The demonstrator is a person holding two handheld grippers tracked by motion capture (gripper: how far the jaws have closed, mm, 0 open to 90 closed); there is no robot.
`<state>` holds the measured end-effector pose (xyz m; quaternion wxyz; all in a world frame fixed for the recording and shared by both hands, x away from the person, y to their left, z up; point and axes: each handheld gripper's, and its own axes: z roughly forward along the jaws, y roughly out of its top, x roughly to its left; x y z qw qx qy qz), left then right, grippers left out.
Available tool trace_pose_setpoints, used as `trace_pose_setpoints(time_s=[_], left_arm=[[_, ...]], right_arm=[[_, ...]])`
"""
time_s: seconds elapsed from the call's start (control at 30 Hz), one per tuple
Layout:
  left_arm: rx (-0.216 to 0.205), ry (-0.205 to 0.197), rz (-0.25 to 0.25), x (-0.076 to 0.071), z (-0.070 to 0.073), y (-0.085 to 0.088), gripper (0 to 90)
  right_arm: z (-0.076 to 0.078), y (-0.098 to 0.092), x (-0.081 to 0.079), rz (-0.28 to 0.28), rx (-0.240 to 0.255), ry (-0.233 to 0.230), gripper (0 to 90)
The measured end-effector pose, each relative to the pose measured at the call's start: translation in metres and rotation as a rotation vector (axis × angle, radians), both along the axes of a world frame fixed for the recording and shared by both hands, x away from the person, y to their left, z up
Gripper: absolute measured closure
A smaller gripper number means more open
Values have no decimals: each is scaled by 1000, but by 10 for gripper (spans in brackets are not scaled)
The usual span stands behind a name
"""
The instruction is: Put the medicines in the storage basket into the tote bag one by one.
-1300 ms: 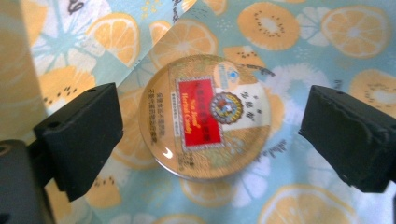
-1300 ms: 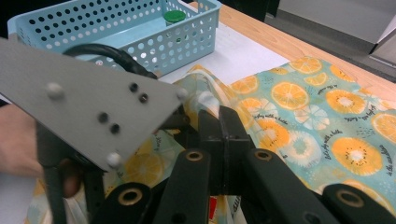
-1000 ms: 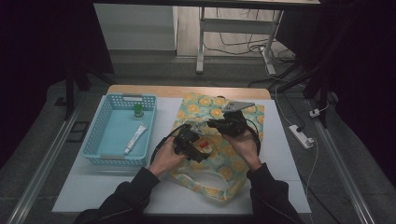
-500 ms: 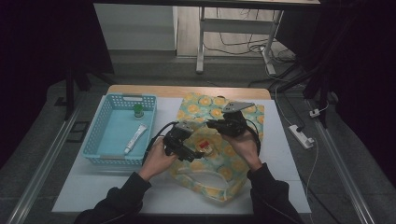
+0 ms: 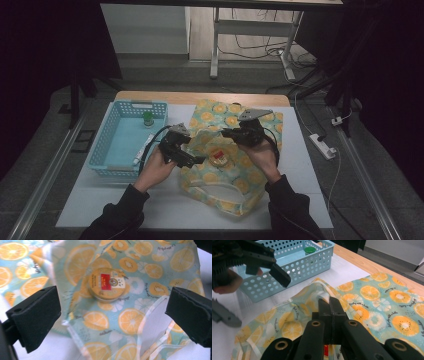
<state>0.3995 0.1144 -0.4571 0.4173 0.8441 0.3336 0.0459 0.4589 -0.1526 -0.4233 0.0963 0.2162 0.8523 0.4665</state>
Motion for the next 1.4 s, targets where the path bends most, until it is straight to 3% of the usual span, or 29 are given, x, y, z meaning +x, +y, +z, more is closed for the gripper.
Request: trace_pose_setpoints(time_s=[0.2, 0.43, 0.73, 0.93, 1.1, 1.4], left_arm=[[2, -11, 32, 1, 8, 21, 0], [-49, -5, 68, 4, 12, 50, 0], [-59, -4, 160, 8, 11, 78, 0], [-6, -14, 245, 8, 12, 97, 2], [-15, 6, 312, 11, 6, 118, 4], [39, 4, 407, 13, -3, 144, 0]], right_arm=[[-1, 1, 0, 1, -5, 2, 900], [-3, 0, 1, -3, -5, 4, 900], [-2, 1, 0, 2, -4, -1, 900], [-3, 1, 1, 1, -5, -1, 900], [-5, 3, 1, 5, -13, 3, 900], [-6, 4, 1, 4, -17, 6, 900]])
